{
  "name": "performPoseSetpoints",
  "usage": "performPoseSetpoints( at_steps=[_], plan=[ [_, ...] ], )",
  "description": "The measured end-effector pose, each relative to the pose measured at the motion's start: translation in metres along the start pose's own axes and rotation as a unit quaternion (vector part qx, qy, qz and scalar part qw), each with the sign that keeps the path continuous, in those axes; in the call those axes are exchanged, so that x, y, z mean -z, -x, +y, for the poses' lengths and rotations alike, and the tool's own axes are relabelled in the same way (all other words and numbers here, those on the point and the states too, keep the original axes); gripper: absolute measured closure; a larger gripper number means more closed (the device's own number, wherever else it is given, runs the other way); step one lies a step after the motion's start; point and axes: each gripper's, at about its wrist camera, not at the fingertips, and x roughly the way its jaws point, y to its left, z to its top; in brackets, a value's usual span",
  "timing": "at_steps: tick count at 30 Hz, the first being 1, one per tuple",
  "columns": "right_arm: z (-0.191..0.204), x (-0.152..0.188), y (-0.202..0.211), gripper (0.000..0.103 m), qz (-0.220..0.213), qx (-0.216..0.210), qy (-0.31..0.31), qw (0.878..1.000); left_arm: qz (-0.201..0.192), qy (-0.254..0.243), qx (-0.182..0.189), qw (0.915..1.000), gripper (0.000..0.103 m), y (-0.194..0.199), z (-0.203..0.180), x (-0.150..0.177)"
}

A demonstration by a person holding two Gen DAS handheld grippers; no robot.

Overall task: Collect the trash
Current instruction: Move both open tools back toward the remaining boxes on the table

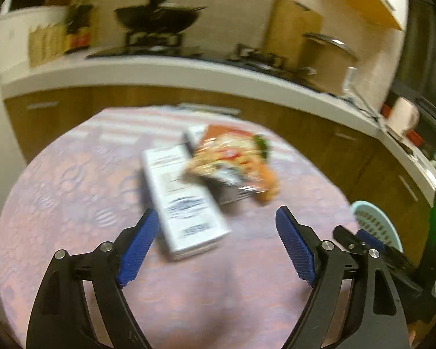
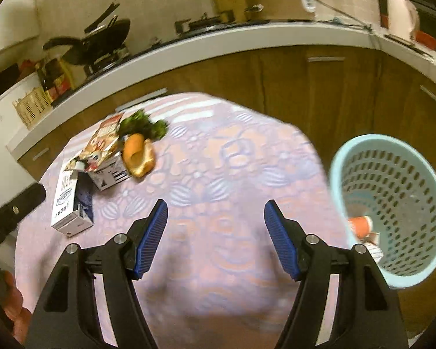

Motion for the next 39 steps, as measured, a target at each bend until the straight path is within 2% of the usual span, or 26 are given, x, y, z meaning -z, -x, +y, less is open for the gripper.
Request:
performPoseSetpoints(
  at_steps=[3, 8, 14, 16, 20, 25, 30, 34, 39],
  plan=[
    [0.011, 0.001, -0.004, 0.038, 0.0, 0.027, 0.023, 0.999, 0.02, 0.013, 0.005, 0.9997, 0.023, -0.01, 0.013, 0.003],
    [0.011, 0.002, -0.007, 0.038, 0.01, 0.027, 0.026, 0.999, 0.044, 0.013, 0.019, 0.9988, 0.023, -0.028, 0.008, 0.003],
    [0.015, -0.002, -0.004, 0.038, 0.011, 0.013, 0.036, 0.999, 0.056, -0.022, -0.043, 0.9973, 0.024, -0.053, -0.004, -0.003],
    [0.019, -0.007, -0.001, 0.038, 0.01, 0.003, 0.038, 0.999, 0.064, -0.028, -0.053, 0.9961, 0.03, -0.055, 0.001, -0.001],
    [0.033, -0.026, 0.005, 0.038, 0.0, -0.014, 0.05, 0.999, 0.064, -0.03, -0.037, 0.9968, 0.032, -0.053, 0.011, -0.002],
    [0.058, -0.049, -0.002, 0.038, -0.007, -0.012, 0.078, 0.997, 0.059, -0.022, -0.006, 0.998, 0.038, -0.043, 0.03, -0.006],
    [0.091, -0.065, -0.021, 0.038, 0.002, -0.035, 0.101, 0.994, 0.038, 0.005, 0.019, 0.9991, 0.038, -0.031, 0.065, -0.016],
    [0.112, -0.077, -0.044, 0.038, 0.023, -0.058, 0.109, 0.992, 0.021, 0.015, 0.02, 0.9995, 0.039, -0.032, 0.081, -0.019],
    [0.129, -0.085, -0.076, 0.038, 0.037, -0.05, 0.121, 0.991, 0.015, 0.02, 0.024, 0.9994, 0.039, -0.039, 0.086, -0.011]
  ],
)
